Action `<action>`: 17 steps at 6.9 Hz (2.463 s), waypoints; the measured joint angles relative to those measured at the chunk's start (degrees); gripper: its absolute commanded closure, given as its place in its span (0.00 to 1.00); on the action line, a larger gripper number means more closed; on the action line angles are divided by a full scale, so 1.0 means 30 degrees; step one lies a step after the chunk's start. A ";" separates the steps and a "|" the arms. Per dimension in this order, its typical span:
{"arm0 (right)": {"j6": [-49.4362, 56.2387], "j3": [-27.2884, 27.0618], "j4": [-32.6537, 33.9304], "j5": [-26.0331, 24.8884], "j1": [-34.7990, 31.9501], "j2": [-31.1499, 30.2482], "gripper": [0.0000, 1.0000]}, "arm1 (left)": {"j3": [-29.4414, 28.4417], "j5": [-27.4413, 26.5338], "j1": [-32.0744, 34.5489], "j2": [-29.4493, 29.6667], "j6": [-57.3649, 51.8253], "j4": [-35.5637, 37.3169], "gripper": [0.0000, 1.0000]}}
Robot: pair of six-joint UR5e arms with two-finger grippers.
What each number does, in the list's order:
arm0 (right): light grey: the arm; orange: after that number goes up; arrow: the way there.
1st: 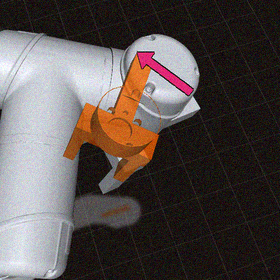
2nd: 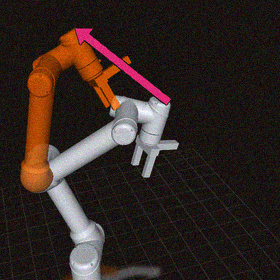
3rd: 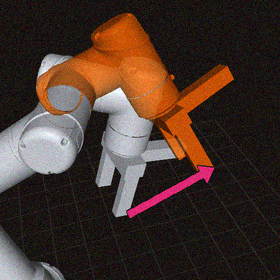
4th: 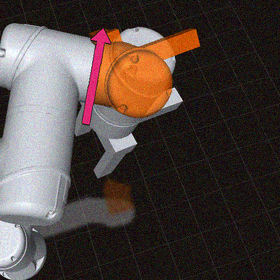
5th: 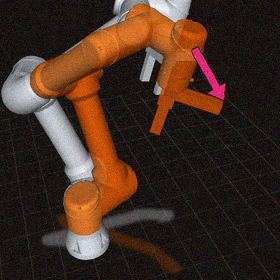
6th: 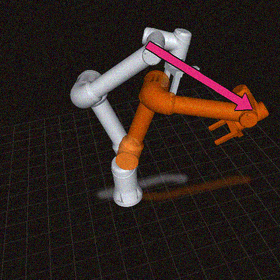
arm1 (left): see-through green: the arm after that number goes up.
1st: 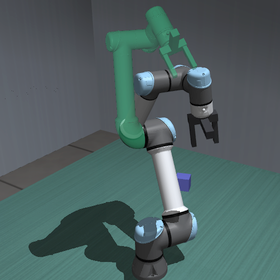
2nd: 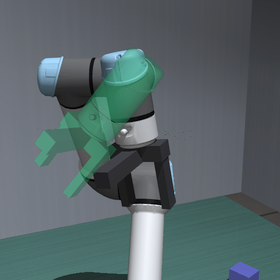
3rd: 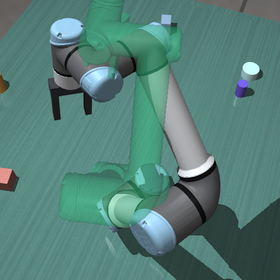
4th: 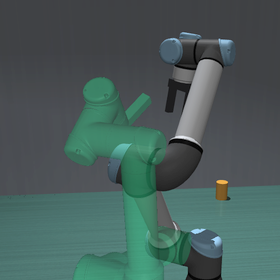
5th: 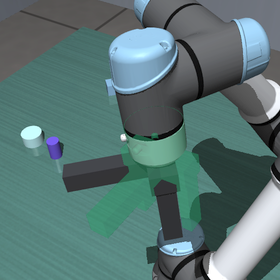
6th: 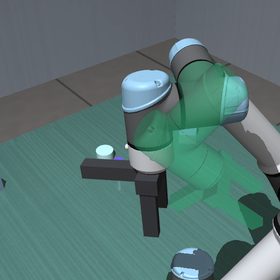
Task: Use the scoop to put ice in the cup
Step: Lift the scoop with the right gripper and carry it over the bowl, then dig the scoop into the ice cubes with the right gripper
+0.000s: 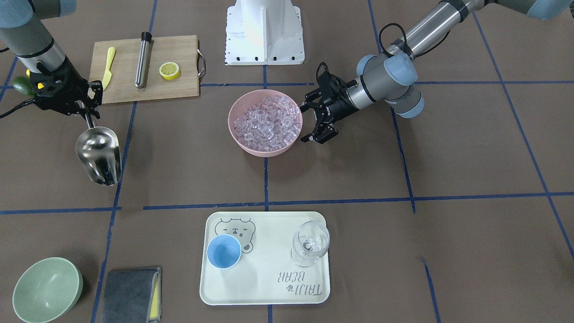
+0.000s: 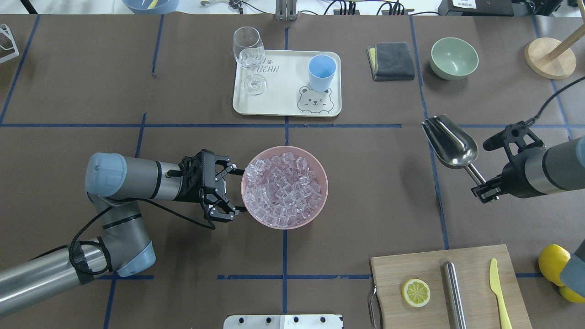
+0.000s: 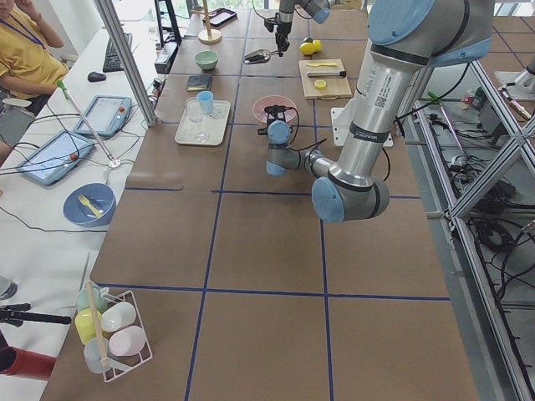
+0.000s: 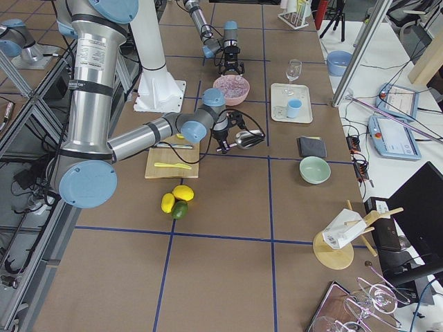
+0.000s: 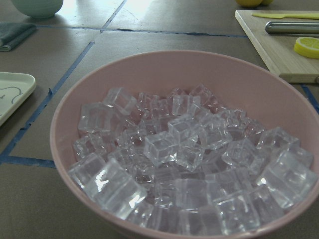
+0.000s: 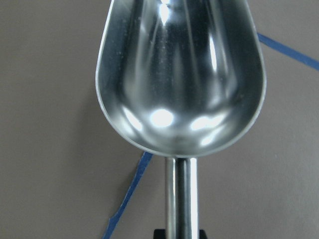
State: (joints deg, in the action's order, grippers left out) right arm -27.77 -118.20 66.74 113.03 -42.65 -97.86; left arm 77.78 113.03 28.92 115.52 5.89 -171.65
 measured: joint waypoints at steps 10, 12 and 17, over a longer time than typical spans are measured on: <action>0.7187 -0.4111 1.8609 -0.2951 0.3704 1.0111 1.00 | -0.0010 0.0000 0.0029 -0.0010 0.0006 -0.0091 0.01; 0.7205 -0.3292 2.3941 -0.3793 0.4582 1.4205 1.00 | -0.0025 0.0001 0.0029 -0.0010 0.0026 -0.0159 0.01; 0.7207 0.1441 2.9834 -0.4591 0.6554 1.9979 1.00 | -0.0029 0.0000 0.0029 -0.0010 0.0029 -0.0176 0.01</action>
State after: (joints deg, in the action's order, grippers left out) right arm -6.15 -113.88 156.24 99.26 -22.99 -37.93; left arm 77.69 113.03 29.00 115.49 5.98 -172.18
